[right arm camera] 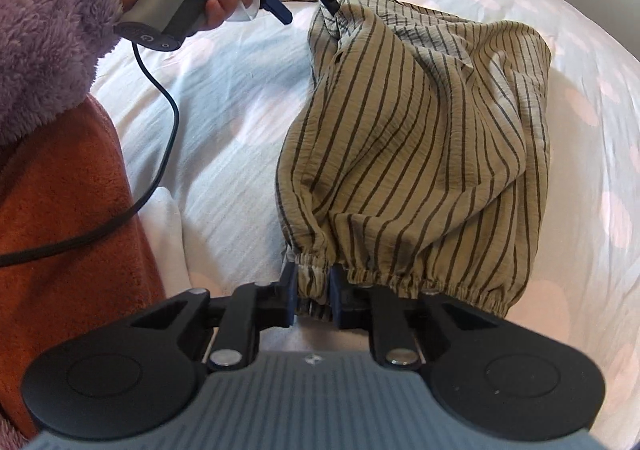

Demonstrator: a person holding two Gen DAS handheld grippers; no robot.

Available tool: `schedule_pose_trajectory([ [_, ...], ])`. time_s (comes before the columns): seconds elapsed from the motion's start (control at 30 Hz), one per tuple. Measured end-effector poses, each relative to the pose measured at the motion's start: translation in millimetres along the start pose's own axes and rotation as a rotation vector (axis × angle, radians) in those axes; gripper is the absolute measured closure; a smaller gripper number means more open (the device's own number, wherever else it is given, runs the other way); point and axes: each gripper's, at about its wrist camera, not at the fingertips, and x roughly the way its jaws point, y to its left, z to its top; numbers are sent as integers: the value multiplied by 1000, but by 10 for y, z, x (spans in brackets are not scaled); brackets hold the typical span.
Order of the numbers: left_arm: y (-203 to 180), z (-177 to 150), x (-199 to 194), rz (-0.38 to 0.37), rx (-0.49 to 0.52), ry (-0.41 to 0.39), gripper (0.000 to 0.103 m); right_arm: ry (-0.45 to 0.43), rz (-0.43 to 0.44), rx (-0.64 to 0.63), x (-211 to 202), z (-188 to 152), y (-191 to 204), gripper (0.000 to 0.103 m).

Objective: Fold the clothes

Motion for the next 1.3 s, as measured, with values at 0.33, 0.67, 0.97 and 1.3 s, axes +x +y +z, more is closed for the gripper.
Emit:
schedule_pose_trajectory([
  [0.33, -117, -11, -155, -8, 61, -49, 55, 101, -9, -131, -52, -44, 80, 92],
  [0.67, -436, -335, 210, 112, 309, 151, 55, 98, 67, -39, 98, -84, -38, 83],
  [0.97, -557, -468, -188, 129, 365, 27, 54, 23, 11, -72, -320, -49, -255, 67],
  [1.3, -1251, -952, -669, -25, 577, -42, 54, 40, -124, -121, -436, -263, -661, 67],
])
